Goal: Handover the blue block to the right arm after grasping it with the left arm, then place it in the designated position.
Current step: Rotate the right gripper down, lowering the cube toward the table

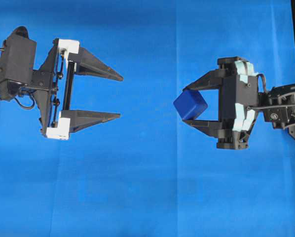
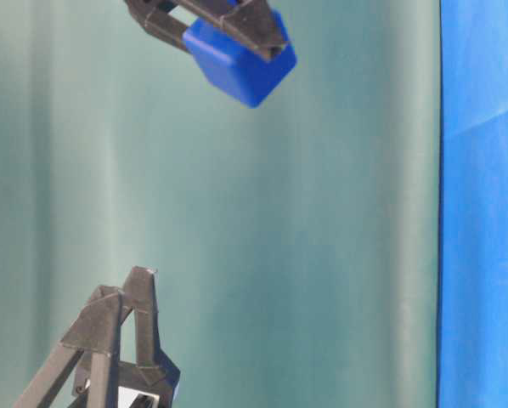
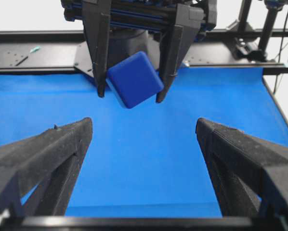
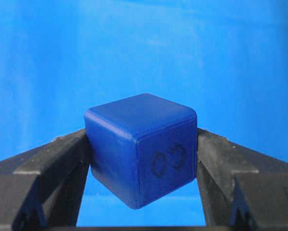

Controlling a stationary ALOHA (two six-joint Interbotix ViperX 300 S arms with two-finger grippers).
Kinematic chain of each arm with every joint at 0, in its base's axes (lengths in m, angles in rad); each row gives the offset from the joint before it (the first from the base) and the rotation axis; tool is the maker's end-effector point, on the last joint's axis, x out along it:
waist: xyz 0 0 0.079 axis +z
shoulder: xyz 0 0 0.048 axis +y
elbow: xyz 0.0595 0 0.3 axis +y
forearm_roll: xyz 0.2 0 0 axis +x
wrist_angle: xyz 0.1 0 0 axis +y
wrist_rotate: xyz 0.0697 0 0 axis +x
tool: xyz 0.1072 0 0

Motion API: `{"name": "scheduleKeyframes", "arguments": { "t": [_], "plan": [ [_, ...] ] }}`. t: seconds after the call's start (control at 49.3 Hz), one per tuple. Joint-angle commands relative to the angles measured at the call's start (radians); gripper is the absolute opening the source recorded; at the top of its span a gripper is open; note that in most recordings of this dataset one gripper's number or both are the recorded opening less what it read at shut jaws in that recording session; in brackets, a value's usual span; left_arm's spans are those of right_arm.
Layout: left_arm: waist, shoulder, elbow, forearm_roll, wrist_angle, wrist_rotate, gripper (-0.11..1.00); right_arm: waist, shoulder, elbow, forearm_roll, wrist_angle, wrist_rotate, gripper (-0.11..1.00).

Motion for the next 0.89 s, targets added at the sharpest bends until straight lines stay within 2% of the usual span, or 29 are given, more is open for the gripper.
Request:
{"name": "scheduleKeyframes", "arguments": {
  "t": [0.0,0.872],
  "plan": [
    [0.0,-0.008,-0.018,0.0,-0.005,0.0,0.93,0.003,-0.018,-0.015,0.002,0.0,-0.003,0.55],
    [0.0,-0.014,-0.014,0.002,-0.005,0.0,0.93,0.003,-0.012,-0.014,0.002,-0.011,0.0,0.55]
  ]
}}
